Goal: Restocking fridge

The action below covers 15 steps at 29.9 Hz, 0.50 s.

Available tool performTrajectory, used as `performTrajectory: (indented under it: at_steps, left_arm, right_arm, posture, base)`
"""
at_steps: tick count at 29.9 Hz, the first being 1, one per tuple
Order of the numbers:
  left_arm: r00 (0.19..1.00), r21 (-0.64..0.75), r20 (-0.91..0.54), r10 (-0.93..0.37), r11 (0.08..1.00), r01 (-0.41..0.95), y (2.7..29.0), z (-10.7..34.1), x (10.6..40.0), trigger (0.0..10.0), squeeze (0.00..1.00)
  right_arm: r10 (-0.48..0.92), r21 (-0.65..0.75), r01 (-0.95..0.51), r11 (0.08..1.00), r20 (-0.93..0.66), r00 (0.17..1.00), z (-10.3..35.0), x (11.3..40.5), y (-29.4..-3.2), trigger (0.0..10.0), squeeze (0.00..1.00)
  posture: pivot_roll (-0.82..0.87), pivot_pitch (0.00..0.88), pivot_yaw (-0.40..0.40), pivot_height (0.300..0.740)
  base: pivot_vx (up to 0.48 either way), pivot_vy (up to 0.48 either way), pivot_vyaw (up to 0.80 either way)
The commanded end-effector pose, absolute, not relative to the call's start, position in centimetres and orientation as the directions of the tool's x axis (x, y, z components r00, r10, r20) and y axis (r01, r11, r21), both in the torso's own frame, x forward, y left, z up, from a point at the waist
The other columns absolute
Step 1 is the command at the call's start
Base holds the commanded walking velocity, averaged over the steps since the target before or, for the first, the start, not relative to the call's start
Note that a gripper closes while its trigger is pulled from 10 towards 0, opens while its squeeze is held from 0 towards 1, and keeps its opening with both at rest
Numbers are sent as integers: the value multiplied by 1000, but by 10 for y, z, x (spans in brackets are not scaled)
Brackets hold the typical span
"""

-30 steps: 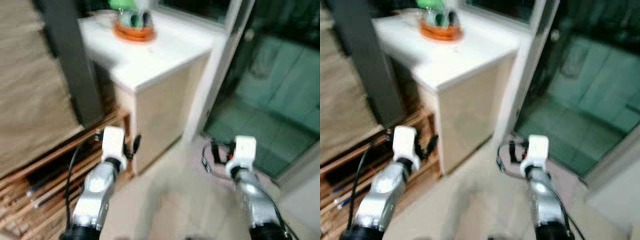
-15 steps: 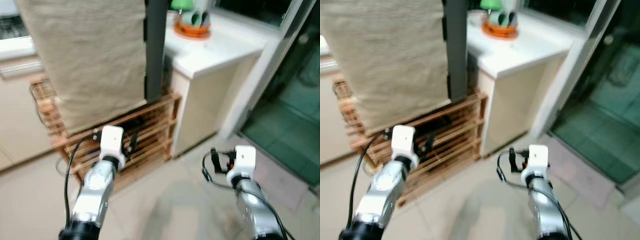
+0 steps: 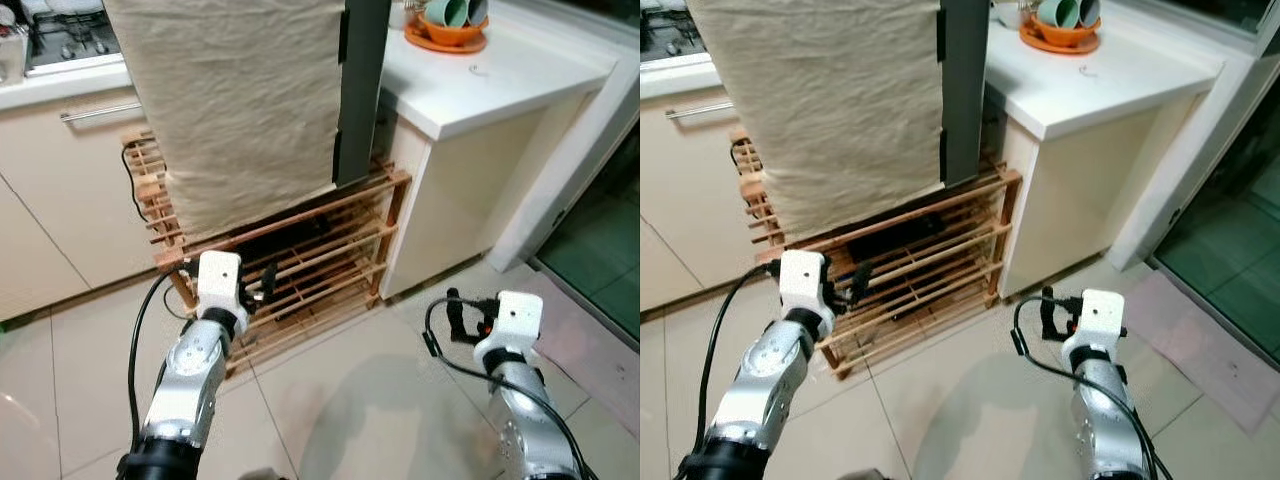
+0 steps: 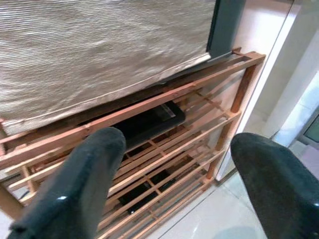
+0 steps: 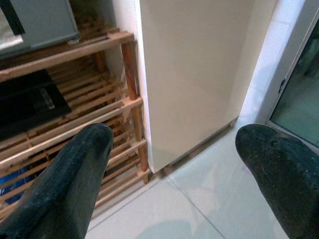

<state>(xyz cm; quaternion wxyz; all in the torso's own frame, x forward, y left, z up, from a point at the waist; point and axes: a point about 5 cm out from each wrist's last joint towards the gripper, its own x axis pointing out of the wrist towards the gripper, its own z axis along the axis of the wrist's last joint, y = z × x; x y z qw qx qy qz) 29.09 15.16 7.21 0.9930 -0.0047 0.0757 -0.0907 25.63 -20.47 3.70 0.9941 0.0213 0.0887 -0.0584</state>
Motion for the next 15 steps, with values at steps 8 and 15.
performTrajectory:
  at_steps: [8,15]
  left_arm:
    - [973,-18,-145,-179,984,179,153,71,292,10000,1000]
    - [969,-7,-151,-195,980,197,151,69,293,10000,1000]
  right_arm:
    - [-142,33,148,988,-144,979,45,264,-207,10000,1000]
    - [-154,15,158,987,-139,978,47,265,-205,10000,1000]
  posture:
    - [-14,0,-7,740]
    - [-19,0,-5,740]
  base:
    - [0,0,0]
    - [0,0,0]
